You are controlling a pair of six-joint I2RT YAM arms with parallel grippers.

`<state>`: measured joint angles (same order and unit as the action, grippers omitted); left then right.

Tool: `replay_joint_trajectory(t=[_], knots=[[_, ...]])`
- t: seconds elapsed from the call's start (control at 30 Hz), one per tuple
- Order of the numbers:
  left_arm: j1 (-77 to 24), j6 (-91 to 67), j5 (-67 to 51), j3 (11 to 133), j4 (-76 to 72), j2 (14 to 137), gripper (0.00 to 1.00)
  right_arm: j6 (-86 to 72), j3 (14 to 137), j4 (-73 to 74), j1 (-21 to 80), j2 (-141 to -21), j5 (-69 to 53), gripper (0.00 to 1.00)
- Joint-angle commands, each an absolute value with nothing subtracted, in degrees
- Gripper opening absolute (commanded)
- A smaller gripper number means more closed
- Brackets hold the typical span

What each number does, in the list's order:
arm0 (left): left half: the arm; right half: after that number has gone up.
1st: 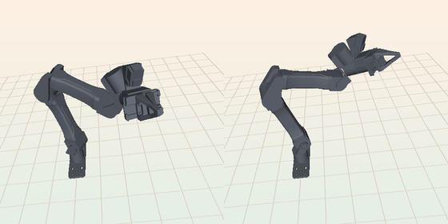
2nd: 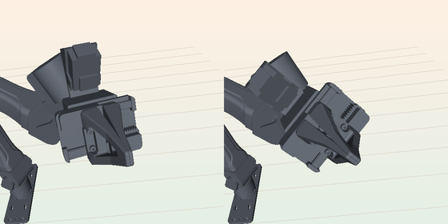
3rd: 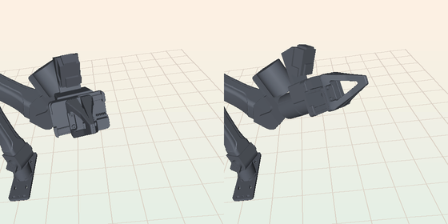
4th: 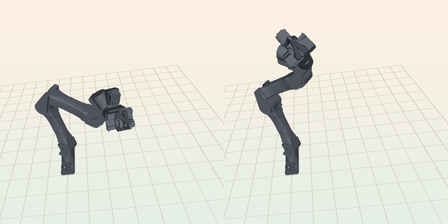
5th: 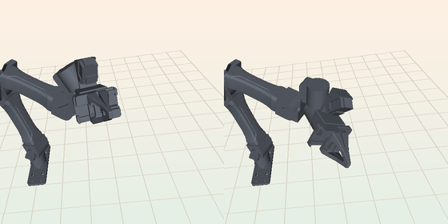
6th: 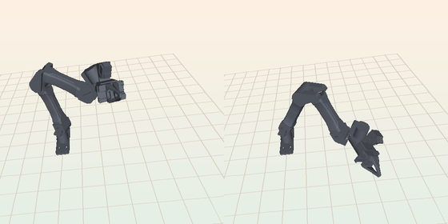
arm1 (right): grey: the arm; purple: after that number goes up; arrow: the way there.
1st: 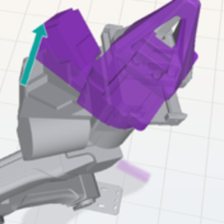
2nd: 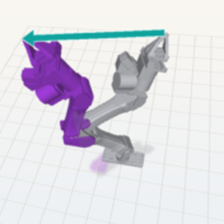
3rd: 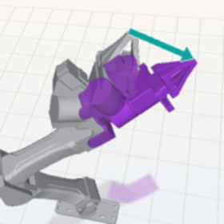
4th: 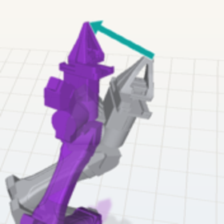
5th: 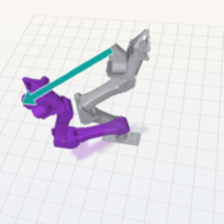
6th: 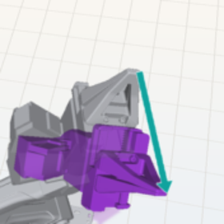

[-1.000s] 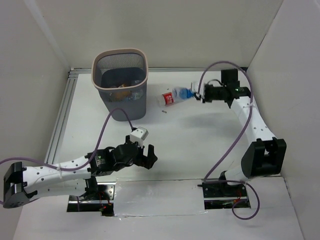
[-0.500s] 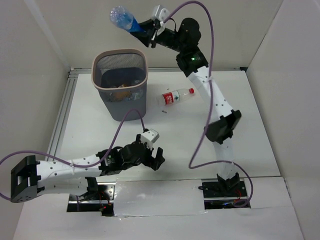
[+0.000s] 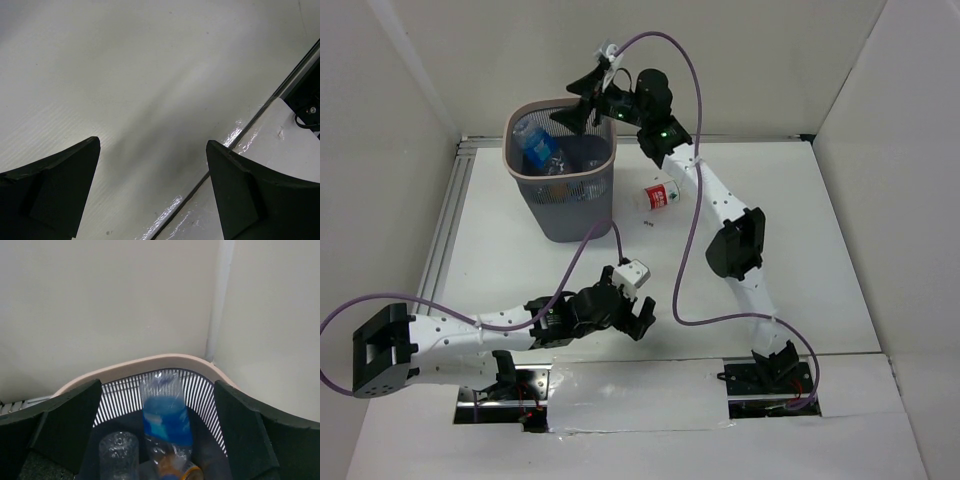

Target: Put the plastic bottles in the bin

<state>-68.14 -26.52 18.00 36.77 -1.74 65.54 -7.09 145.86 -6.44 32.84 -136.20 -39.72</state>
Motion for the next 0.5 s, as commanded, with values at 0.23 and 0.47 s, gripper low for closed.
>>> replay_joint_trajectory(t=[0.23, 0.47], knots=[[-68.47, -29.0, 20.3, 36.47, -3.08, 61.97, 1.0, 7.46, 144.52, -0.63, 19.97, -126.31, -38.04, 1.0], [-68.47, -31.82, 22.59, 32.17, 0.43, 55.64, 1.0, 56.44, 136.95, 33.48, 11.6, -123.66, -45.01, 0.83]])
